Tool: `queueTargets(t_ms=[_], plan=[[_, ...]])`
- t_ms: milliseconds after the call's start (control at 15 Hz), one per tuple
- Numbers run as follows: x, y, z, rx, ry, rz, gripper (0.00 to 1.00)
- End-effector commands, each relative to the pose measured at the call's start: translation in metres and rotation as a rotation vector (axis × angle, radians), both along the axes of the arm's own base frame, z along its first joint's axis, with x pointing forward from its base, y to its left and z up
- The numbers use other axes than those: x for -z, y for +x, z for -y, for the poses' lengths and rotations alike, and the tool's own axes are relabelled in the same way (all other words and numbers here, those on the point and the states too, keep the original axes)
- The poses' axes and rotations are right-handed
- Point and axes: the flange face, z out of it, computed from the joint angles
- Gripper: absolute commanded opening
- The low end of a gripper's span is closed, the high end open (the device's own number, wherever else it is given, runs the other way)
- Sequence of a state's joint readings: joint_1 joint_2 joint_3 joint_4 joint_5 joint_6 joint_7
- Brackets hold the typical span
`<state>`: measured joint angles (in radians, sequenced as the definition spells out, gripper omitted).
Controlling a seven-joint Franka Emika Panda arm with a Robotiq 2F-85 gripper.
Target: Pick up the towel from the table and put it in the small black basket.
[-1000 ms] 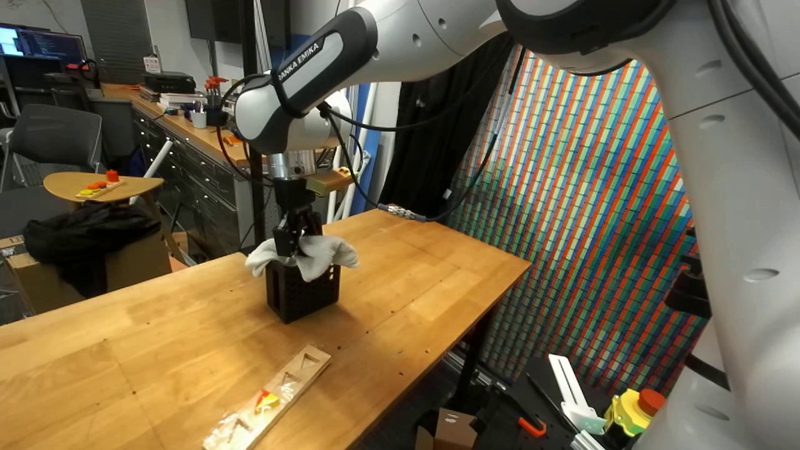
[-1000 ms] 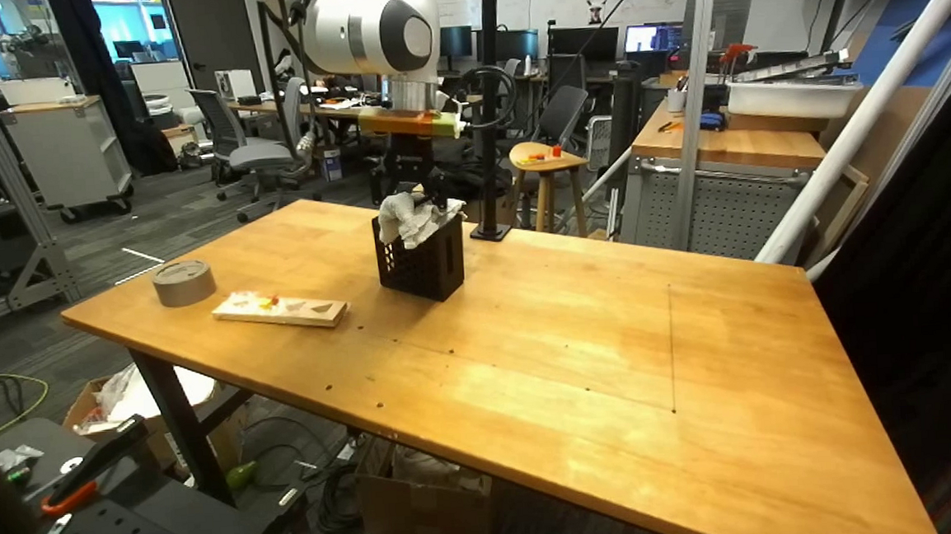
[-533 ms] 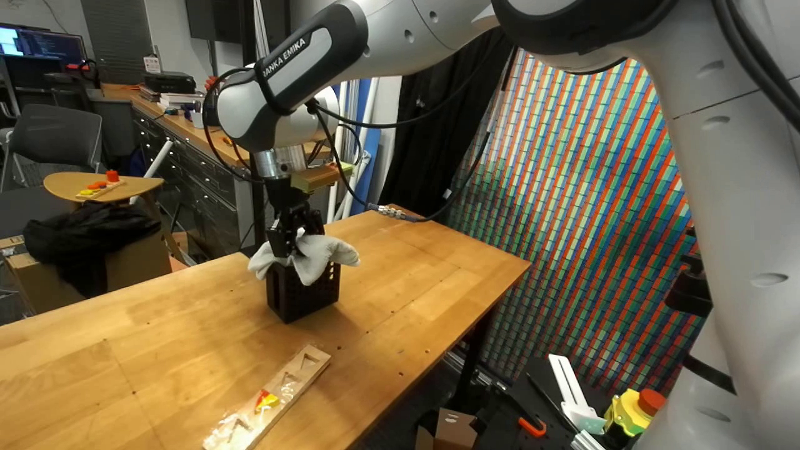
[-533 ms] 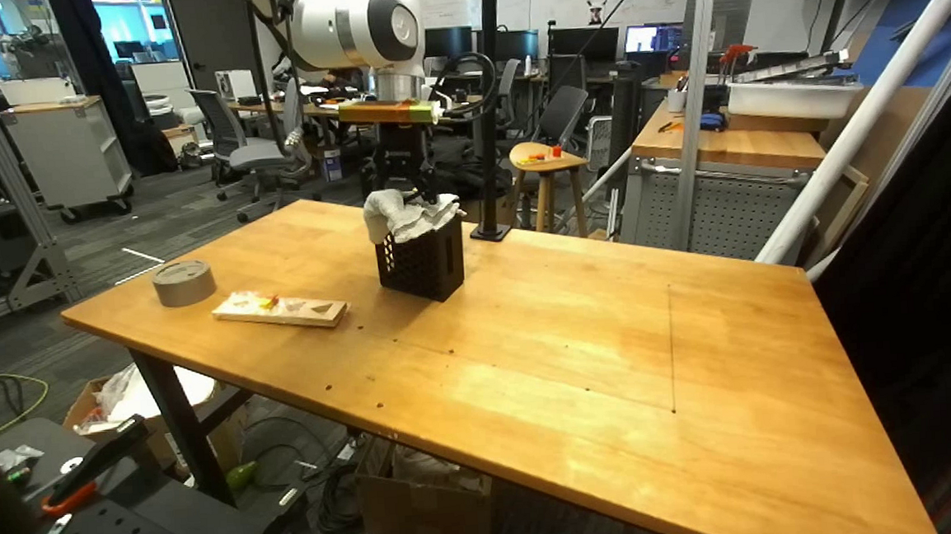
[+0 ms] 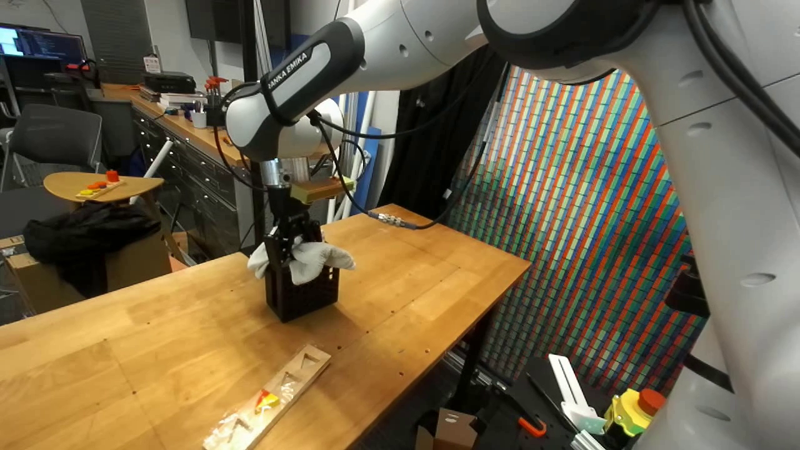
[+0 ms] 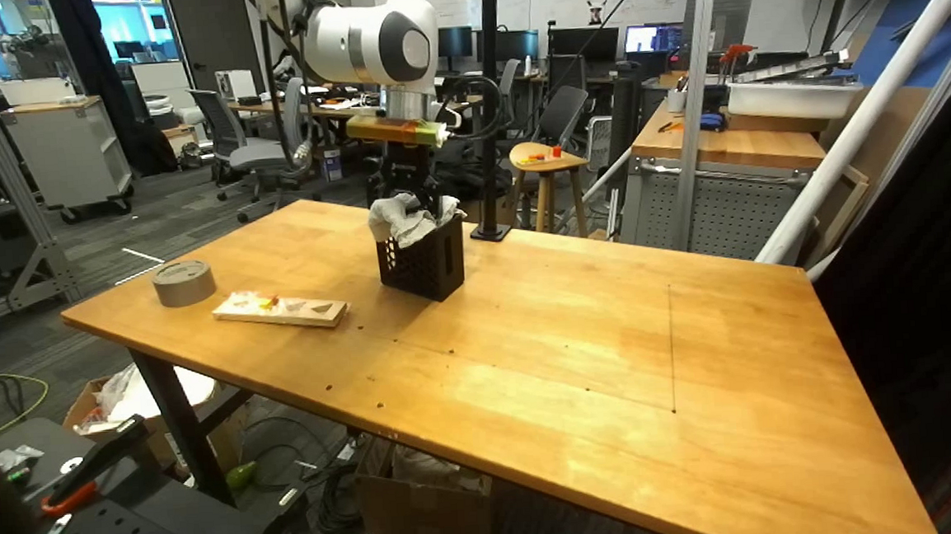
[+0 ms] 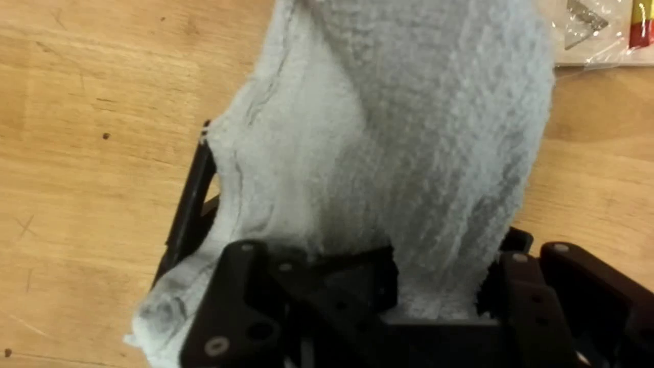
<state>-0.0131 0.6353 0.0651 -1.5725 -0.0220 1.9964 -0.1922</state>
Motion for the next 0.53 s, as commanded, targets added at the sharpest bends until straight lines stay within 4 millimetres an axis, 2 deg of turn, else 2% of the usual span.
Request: queueTargets(t_ms=[0,267,467], plan=[[0.013,0.008,0.009,0.035,0.103,0.058,0.02],[0.028,0.010,0.012,0.049,0.176,0.056,0.02],[0.022,0.009,0.013,0.036,0.178,0.053,0.03]])
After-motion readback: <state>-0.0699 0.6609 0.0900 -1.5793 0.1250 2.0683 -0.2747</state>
